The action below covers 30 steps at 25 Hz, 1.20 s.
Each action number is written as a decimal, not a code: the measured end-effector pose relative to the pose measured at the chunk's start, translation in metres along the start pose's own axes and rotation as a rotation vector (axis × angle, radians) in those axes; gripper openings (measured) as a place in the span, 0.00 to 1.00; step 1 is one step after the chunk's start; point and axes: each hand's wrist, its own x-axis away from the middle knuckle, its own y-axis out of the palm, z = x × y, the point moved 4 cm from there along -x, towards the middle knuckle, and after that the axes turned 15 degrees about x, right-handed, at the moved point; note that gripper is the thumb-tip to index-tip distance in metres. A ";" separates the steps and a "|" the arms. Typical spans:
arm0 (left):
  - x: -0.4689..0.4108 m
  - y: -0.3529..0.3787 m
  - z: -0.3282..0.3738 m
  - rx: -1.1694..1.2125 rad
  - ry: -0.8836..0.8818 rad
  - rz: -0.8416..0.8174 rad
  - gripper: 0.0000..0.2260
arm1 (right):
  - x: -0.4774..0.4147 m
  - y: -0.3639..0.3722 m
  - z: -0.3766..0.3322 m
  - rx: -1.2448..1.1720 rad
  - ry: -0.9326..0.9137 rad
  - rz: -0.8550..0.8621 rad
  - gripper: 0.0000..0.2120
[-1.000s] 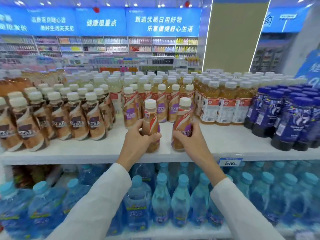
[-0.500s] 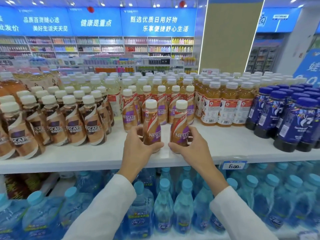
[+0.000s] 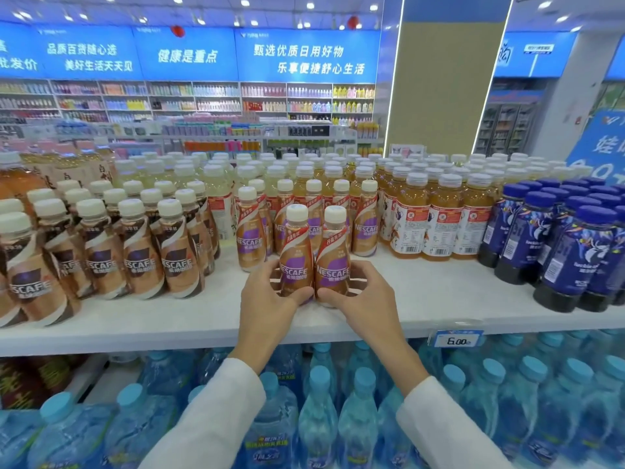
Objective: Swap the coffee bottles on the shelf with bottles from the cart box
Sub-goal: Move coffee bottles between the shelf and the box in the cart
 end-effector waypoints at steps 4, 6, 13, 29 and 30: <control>-0.022 0.001 -0.002 -0.079 -0.038 0.143 0.26 | -0.032 0.027 -0.010 0.028 -0.033 -0.013 0.27; -0.034 0.004 -0.006 -0.108 -0.073 0.175 0.24 | -0.049 0.040 -0.010 0.039 -0.012 -0.018 0.28; -0.053 0.018 -0.010 -0.170 -0.039 0.244 0.23 | -0.077 0.052 -0.006 0.010 0.002 -0.026 0.27; -0.074 0.022 -0.017 -0.166 -0.052 0.242 0.25 | -0.092 0.065 0.004 0.034 -0.013 0.012 0.30; -0.074 0.022 -0.017 -0.160 -0.052 0.239 0.25 | -0.092 0.065 0.004 0.037 -0.014 0.012 0.30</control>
